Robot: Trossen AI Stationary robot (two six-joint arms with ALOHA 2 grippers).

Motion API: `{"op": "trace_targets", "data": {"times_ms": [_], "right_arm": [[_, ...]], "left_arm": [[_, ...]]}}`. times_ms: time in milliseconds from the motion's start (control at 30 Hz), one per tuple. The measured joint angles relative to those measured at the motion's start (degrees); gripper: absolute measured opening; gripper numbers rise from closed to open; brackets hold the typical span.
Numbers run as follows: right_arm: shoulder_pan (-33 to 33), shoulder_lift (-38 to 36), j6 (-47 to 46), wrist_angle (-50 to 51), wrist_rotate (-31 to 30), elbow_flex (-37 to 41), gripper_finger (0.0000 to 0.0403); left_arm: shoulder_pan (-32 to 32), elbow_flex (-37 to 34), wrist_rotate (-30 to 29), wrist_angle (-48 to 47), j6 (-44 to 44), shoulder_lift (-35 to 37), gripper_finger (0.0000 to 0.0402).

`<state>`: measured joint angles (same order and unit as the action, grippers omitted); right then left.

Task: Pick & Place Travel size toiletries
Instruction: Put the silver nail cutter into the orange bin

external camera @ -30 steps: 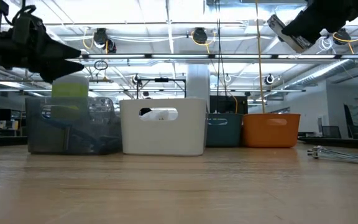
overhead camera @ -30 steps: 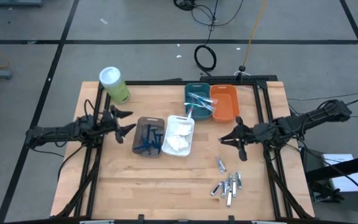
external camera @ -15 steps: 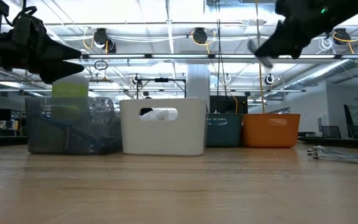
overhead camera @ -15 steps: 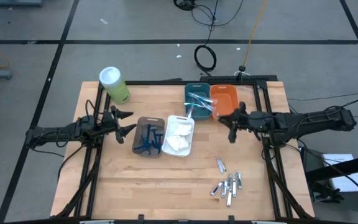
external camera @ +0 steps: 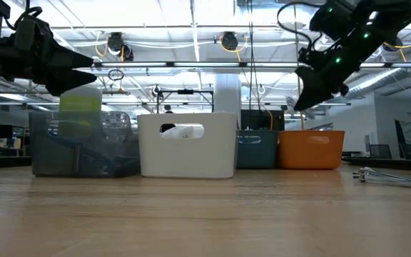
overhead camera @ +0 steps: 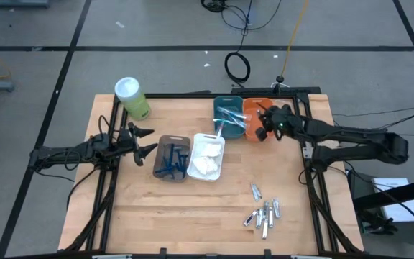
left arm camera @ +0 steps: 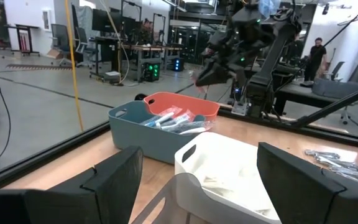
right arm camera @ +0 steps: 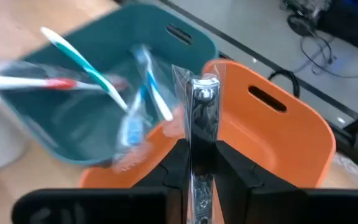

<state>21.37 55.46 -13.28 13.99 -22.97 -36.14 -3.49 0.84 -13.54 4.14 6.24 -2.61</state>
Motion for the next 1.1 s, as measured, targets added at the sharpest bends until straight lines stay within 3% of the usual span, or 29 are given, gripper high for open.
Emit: {"op": "trace_targets", "data": {"times_ms": [233, 567, 733, 967, 1100], "right_arm": [[3.9, 5.25, -4.02, -1.25, 0.55, 0.02, 0.0064], [5.44, 7.18, -9.7, -3.01, 0.56, 0.02, 0.0167], [5.61, 5.51, -10.5, -3.7, 0.95, 0.02, 0.0199], [0.42, -0.74, -3.89, -6.51, 18.14, 0.02, 0.0206], [-10.14, -3.74, -6.53, -2.75, 20.12, 0.02, 0.0205]], "left_arm": [[0.0, 0.02, 0.02, 0.0, -0.02, 0.0, 0.0306], [0.0, 0.07, 0.07, -0.03, -0.02, 0.0, 0.0306], [0.0, 0.07, 0.09, -0.06, -0.02, 0.0, 0.0306], [-0.01, 0.07, 0.1, -0.07, -0.02, 0.0, 0.0306], [-0.02, 0.07, 0.09, -0.07, -0.02, 0.0, 0.0306]]}}
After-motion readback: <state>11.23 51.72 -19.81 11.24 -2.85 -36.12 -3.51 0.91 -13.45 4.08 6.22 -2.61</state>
